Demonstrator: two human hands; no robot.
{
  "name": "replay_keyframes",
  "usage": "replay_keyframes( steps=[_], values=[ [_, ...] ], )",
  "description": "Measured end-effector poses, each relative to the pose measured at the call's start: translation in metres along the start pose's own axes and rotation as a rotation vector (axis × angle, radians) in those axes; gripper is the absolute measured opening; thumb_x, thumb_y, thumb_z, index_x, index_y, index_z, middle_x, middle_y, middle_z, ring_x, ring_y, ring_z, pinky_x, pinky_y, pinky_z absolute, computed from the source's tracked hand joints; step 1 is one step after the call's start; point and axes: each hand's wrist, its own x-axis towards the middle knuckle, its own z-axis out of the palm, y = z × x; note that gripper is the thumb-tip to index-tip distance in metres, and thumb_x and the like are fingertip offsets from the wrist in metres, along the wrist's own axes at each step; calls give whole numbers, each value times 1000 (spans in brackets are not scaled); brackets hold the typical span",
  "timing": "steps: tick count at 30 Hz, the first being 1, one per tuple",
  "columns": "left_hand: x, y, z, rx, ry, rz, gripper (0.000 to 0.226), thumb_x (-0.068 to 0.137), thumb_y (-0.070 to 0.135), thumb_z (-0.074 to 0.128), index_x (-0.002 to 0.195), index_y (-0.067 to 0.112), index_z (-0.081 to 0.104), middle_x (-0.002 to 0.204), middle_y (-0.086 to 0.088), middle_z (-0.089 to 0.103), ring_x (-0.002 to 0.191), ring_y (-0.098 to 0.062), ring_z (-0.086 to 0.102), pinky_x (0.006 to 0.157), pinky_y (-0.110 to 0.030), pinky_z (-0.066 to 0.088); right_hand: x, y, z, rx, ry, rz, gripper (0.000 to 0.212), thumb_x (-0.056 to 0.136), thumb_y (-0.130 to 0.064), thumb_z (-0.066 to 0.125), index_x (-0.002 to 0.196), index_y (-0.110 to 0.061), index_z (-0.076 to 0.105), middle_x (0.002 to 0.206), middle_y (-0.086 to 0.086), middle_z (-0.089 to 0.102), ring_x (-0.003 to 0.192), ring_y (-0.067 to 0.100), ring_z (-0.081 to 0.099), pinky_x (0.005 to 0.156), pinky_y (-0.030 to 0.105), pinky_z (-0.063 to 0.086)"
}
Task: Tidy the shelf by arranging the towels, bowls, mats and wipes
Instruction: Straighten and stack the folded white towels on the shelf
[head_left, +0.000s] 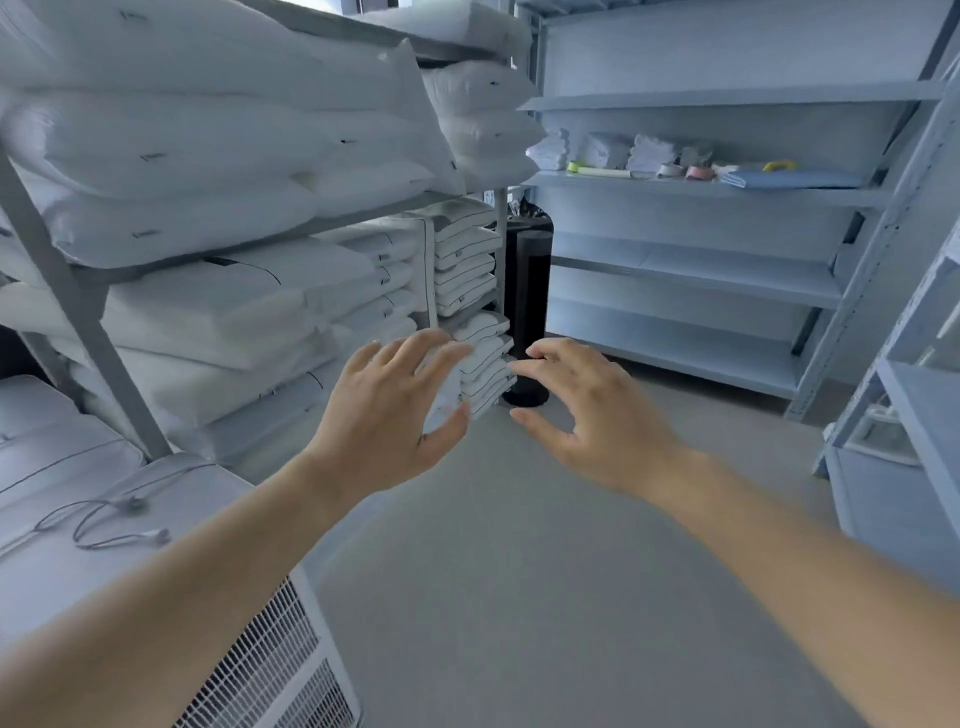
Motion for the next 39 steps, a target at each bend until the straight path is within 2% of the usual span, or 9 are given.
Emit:
replay_keyframes(
  steps=[9, 14, 19, 28, 30, 33, 34, 36, 39],
  values=[
    [38, 43, 74, -107, -113, -129, 57, 83, 53, 30, 127, 22, 49, 127, 3, 51, 110, -21, 53, 89, -37, 41, -18, 69, 32, 177, -10, 149, 48, 87, -48, 41, 124, -23, 54, 117, -5, 55, 111, 13, 51, 89, 37, 45],
    [48, 68, 118, -229, -216, -258, 68, 79, 62, 21, 131, 25, 44, 135, 5, 43, 121, -22, 44, 93, -40, 41, -52, 116, 43, 237, -61, 289, 51, 85, -51, 41, 126, -23, 54, 123, -3, 53, 116, 13, 48, 95, 39, 44],
    [63, 92, 150, -229, -279, -186, 65, 80, 60, 22, 128, 25, 47, 134, 6, 45, 118, -20, 46, 91, -38, 40, -68, 152, 43, 240, -112, 347, 44, 86, -45, 48, 123, -22, 57, 121, -5, 52, 115, 12, 49, 95, 39, 44],
    [85, 104, 192, -310, -358, -134, 53, 84, 55, 30, 120, 25, 55, 124, 9, 53, 104, -18, 56, 85, -30, 37, -79, 191, 66, 267, -155, 362, 46, 86, -51, 44, 119, -23, 59, 119, -7, 54, 111, 13, 51, 94, 40, 44],
    [91, 100, 204, -332, -393, -155, 55, 83, 57, 28, 120, 27, 54, 125, 10, 52, 101, -17, 56, 83, -29, 36, -72, 201, 74, 298, -174, 375, 43, 86, -50, 47, 119, -25, 59, 118, -10, 53, 112, 9, 50, 94, 34, 44],
    [108, 93, 230, -362, -425, -170, 54, 83, 58, 29, 121, 29, 53, 124, 12, 52, 100, -16, 55, 80, -28, 36, -52, 221, 88, 401, -191, 430, 37, 85, -45, 54, 117, -26, 60, 112, -17, 53, 109, -1, 49, 93, 10, 36],
    [117, 89, 240, -371, -430, -173, 51, 85, 58, 32, 122, 29, 52, 124, 12, 53, 95, -15, 55, 78, -27, 34, -43, 231, 93, 415, -195, 438, 37, 85, -44, 54, 116, -25, 61, 111, -19, 53, 107, -4, 49, 92, 6, 33],
    [139, 78, 263, -386, -444, -182, 44, 89, 54, 40, 124, 29, 52, 123, 13, 53, 77, -12, 47, 75, -25, 31, -21, 253, 106, 409, -201, 436, 36, 85, -42, 54, 115, -24, 62, 108, -19, 53, 104, -6, 48, 90, 3, 32],
    [177, 56, 297, -393, -468, -204, 40, 90, 50, 43, 124, 31, 50, 123, 14, 53, 72, -8, 39, 74, -25, 30, 15, 288, 129, 391, -199, 426, 34, 85, -41, 55, 113, -23, 62, 107, -19, 54, 104, -4, 50, 90, 6, 34]
  ],
)
